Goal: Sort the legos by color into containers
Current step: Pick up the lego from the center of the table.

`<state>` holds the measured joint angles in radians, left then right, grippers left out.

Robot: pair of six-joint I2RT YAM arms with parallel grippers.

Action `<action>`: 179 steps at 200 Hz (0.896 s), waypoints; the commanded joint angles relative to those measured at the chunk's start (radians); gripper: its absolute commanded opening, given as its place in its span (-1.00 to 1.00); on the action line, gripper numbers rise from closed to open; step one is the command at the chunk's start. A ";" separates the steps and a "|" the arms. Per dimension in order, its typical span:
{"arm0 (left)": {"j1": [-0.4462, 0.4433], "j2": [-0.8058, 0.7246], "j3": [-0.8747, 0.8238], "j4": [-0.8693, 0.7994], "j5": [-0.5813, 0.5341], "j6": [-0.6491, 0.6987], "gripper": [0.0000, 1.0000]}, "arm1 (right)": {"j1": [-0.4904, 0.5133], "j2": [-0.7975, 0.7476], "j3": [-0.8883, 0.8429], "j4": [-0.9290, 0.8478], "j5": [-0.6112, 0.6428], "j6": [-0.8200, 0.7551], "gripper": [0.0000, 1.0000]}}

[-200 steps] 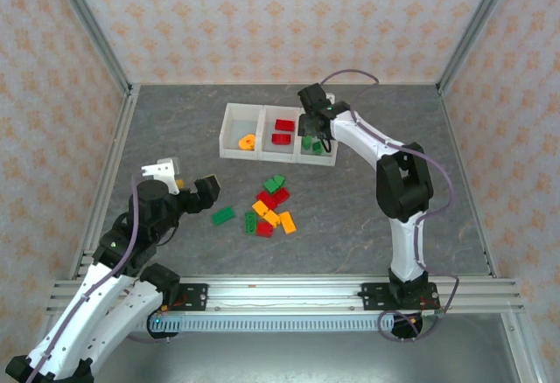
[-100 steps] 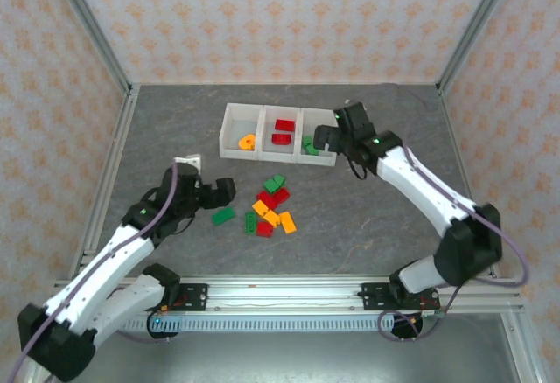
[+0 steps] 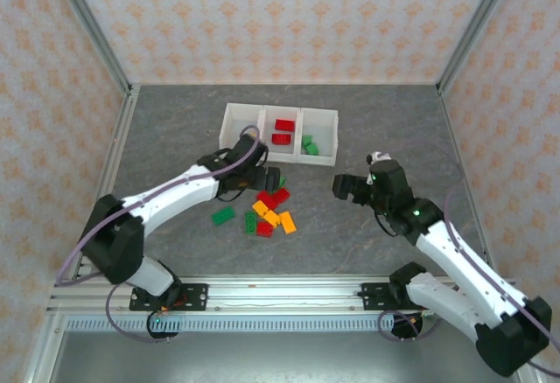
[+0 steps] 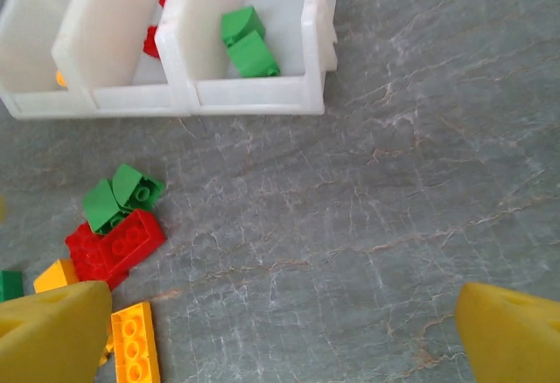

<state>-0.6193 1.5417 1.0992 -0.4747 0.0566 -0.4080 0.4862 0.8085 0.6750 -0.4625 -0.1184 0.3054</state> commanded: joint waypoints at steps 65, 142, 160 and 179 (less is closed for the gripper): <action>-0.060 0.315 0.285 -0.114 -0.086 0.138 0.56 | 0.000 -0.030 -0.031 0.068 0.008 0.019 0.99; -0.060 0.460 0.338 -0.130 -0.112 0.181 0.37 | 0.000 0.044 -0.026 0.061 0.029 0.017 0.99; -0.059 0.486 0.348 -0.130 -0.107 0.182 0.32 | 0.000 0.044 -0.028 0.061 0.037 0.018 0.99; -0.059 0.510 0.359 -0.129 -0.103 0.183 0.25 | 0.000 0.049 -0.027 0.060 0.039 0.017 0.99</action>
<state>-0.6800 2.0155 1.4239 -0.5800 -0.0349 -0.2424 0.4858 0.8574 0.6521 -0.4099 -0.1047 0.3206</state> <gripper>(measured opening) 0.641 0.997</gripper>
